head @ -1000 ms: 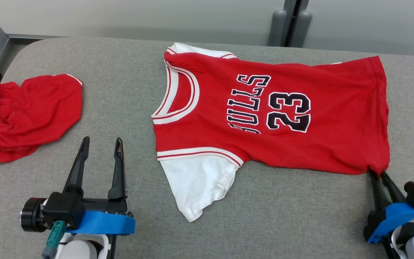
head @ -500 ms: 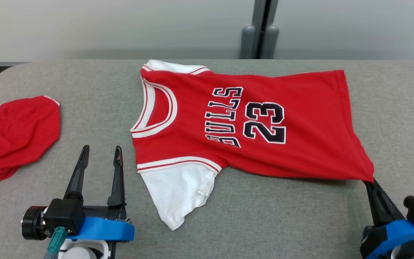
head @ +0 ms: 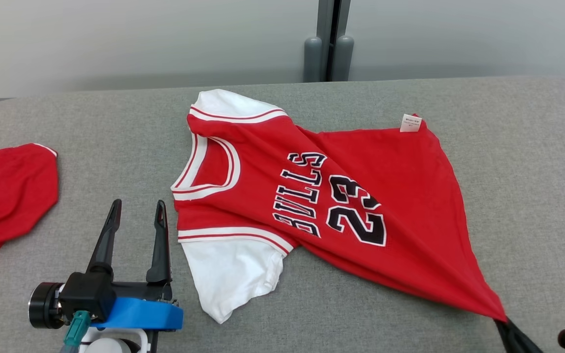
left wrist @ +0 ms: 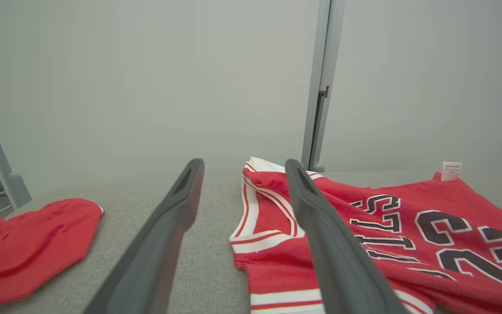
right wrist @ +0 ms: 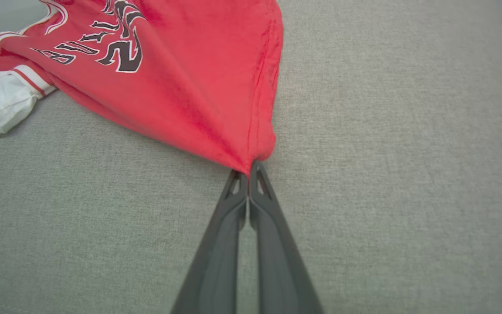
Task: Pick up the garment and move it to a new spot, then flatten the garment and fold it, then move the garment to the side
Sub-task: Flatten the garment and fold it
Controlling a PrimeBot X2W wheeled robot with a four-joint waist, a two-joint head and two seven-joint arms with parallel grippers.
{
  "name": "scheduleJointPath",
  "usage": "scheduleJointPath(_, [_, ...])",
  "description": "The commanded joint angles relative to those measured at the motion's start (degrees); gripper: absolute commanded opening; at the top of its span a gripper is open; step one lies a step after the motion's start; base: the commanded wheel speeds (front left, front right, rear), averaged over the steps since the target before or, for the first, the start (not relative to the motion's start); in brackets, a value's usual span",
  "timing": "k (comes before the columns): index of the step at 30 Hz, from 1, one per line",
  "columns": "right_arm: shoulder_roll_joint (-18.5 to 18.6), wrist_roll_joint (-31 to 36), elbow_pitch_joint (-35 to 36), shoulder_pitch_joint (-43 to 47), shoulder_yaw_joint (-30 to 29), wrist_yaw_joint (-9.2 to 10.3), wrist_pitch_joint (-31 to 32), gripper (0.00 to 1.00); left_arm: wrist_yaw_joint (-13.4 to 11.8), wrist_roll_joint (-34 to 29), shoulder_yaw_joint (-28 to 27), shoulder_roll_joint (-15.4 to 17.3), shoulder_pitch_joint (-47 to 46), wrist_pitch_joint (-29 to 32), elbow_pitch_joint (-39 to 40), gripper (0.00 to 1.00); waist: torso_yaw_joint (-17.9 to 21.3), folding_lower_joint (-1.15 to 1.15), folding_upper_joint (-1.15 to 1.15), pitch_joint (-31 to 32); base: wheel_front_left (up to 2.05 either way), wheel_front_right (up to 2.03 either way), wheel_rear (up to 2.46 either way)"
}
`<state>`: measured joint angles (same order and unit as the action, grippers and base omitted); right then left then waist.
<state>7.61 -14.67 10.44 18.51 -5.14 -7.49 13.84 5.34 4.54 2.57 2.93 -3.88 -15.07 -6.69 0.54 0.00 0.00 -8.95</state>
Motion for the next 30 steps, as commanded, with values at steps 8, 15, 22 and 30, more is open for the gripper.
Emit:
scheduleJointPath(8, [2.3,-0.88,4.16,-3.64,-3.28,-0.02,-0.29,1.0,-0.17,-0.07,0.06,-0.08,-0.65,-0.15,0.26,1.0,-0.99,0.0,0.0,-0.79,0.0,0.0,0.0])
scheduleJointPath(15, [6.09,2.5,4.38,-13.38,-4.63,-0.02,-2.36,1.0,-0.28,0.02,0.23,-0.07,-1.21,-0.15,0.59,1.0,-2.11,0.0,0.0,-2.25,0.0,0.0,0.0])
scheduleJointPath(22, [10.0,5.22,-4.64,-27.72,-2.2,-0.02,-3.31,1.0,-0.27,0.3,1.22,-0.08,-3.24,-0.15,0.43,1.0,-4.6,0.0,0.0,-4.5,0.0,0.0,0.0])
scheduleJointPath(30, [11.91,6.3,-18.51,-33.93,-0.39,-0.01,-4.22,1.0,-0.67,0.92,2.18,-0.08,-4.28,-0.15,0.08,1.0,-6.75,0.0,0.0,-5.5,0.0,0.0,0.0])
